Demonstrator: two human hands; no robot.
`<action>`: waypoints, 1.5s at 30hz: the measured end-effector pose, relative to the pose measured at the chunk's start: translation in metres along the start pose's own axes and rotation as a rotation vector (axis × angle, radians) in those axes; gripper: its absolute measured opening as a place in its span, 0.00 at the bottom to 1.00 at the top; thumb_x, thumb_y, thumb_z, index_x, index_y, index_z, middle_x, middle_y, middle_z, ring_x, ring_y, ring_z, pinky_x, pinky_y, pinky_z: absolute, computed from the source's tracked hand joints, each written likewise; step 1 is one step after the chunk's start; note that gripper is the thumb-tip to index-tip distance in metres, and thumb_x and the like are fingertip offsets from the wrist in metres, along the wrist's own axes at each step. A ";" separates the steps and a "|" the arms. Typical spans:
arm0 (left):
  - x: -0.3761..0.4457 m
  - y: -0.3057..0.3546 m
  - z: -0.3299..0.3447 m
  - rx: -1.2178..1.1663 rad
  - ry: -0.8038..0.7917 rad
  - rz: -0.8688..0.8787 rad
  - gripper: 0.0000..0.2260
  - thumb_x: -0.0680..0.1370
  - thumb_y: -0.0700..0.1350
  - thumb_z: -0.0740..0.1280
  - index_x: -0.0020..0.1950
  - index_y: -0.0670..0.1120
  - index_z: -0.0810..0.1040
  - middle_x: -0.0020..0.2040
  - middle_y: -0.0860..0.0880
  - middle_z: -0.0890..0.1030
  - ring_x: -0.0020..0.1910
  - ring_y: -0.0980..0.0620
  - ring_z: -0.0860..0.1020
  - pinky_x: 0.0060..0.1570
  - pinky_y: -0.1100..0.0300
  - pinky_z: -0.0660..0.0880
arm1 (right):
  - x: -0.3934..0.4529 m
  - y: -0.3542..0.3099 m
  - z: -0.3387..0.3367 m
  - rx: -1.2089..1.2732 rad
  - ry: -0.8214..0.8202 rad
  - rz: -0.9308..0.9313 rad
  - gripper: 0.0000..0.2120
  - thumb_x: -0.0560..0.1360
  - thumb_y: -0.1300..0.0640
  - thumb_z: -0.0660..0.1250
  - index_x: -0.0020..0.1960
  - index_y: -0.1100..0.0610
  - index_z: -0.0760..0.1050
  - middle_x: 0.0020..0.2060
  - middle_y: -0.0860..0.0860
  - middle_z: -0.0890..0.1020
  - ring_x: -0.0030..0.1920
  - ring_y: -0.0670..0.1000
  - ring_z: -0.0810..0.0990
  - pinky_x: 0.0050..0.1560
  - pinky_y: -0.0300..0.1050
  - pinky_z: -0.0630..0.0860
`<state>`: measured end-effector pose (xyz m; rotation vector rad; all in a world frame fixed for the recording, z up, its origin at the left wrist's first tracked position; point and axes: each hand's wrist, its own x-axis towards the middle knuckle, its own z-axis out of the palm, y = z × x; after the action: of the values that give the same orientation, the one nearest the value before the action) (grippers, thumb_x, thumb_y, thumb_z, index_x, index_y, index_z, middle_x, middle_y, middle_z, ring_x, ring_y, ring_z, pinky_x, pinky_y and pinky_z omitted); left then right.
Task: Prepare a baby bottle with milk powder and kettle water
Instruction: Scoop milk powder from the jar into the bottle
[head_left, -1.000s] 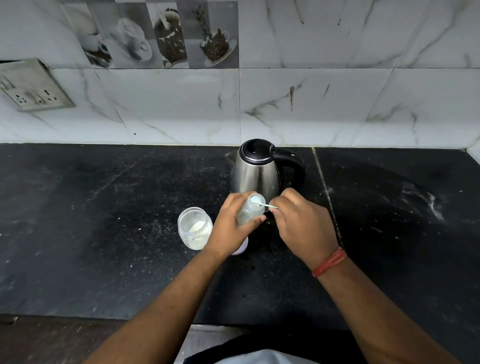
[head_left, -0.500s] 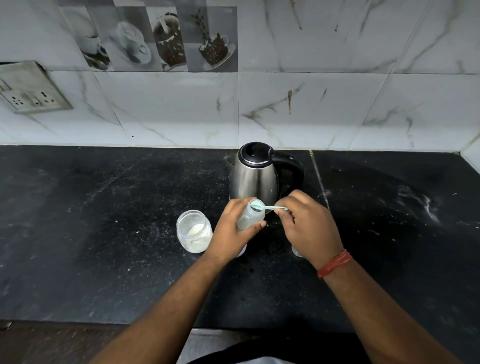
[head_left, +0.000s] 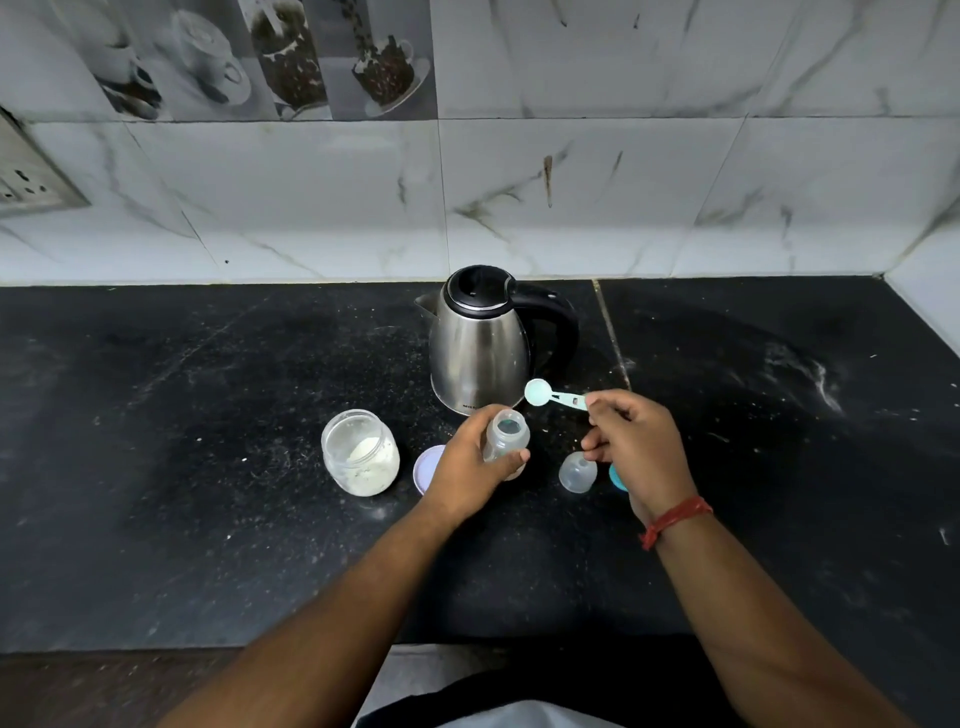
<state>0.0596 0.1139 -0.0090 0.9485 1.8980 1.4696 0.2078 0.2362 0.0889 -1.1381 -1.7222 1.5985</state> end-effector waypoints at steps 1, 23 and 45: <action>0.001 -0.002 0.004 -0.011 -0.015 -0.013 0.20 0.73 0.45 0.76 0.62 0.55 0.76 0.57 0.53 0.82 0.60 0.50 0.80 0.66 0.47 0.75 | 0.000 0.002 -0.003 0.019 0.013 0.024 0.08 0.81 0.60 0.66 0.48 0.52 0.83 0.34 0.52 0.80 0.33 0.49 0.79 0.35 0.44 0.80; -0.023 0.001 -0.020 -0.016 0.052 -0.052 0.32 0.76 0.44 0.77 0.76 0.52 0.67 0.72 0.53 0.75 0.71 0.60 0.73 0.72 0.60 0.70 | 0.007 0.004 0.007 0.147 0.026 -0.016 0.03 0.79 0.61 0.69 0.49 0.57 0.82 0.37 0.51 0.81 0.33 0.45 0.79 0.33 0.40 0.78; -0.064 -0.028 -0.170 0.371 0.181 -0.116 0.48 0.71 0.50 0.80 0.82 0.48 0.54 0.81 0.50 0.61 0.79 0.55 0.60 0.78 0.54 0.59 | -0.003 0.011 0.206 -0.480 -0.293 -0.373 0.07 0.73 0.62 0.69 0.39 0.51 0.78 0.38 0.44 0.76 0.38 0.49 0.79 0.41 0.52 0.80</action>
<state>-0.0401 -0.0403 0.0064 0.8679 2.3726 1.1919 0.0406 0.1232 0.0444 -0.7333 -2.4337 1.1972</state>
